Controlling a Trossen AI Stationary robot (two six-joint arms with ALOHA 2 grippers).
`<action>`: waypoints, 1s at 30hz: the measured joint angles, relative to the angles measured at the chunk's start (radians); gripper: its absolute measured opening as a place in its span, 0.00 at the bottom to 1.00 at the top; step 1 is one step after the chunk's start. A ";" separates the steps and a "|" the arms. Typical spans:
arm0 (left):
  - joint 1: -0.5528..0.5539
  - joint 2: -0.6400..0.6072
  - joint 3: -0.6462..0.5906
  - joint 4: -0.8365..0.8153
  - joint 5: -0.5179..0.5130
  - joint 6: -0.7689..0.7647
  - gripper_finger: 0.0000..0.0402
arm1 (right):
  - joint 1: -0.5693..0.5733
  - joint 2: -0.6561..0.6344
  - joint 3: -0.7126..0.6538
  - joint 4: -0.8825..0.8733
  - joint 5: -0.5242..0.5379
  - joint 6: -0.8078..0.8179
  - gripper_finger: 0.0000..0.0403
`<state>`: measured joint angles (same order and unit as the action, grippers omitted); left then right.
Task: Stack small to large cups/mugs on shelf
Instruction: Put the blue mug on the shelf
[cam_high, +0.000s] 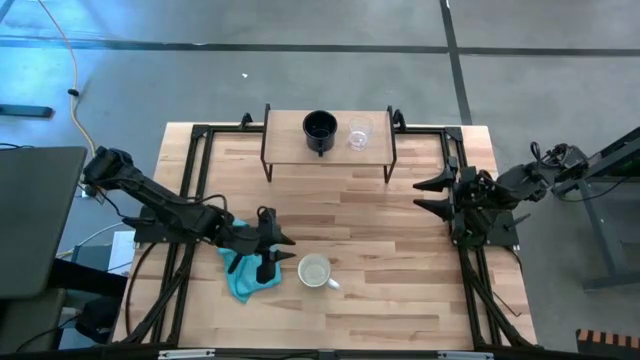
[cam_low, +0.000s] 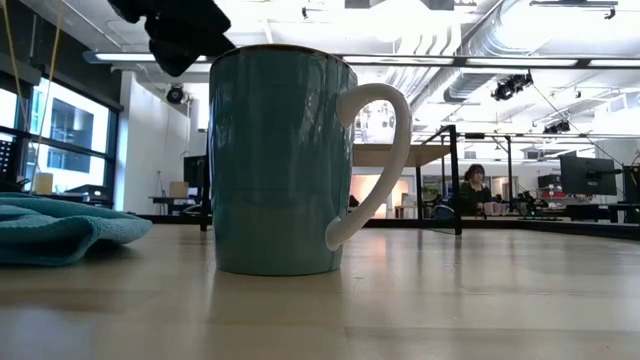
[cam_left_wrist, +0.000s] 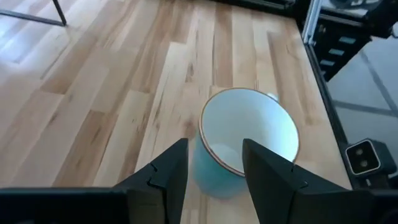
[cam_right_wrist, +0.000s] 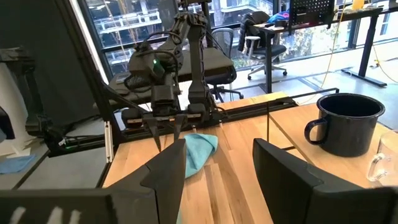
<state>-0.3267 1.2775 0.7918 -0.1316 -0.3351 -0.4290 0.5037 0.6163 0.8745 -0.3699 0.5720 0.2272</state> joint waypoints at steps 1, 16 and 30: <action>0.000 0.009 0.008 -0.001 0.001 0.003 0.34 | 0.000 0.000 0.000 0.000 0.000 0.000 0.44; 0.060 0.096 0.113 -0.029 0.066 -0.044 0.34 | 0.000 0.000 0.000 -0.032 0.000 0.022 0.44; 0.106 0.246 0.370 -0.386 0.182 -0.382 0.34 | 0.000 0.000 0.000 -0.134 -0.008 0.108 0.44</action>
<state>-0.2203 1.5233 1.1616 -0.5178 -0.1530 -0.8108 0.5037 0.6160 0.8745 -0.5041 0.5637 0.3356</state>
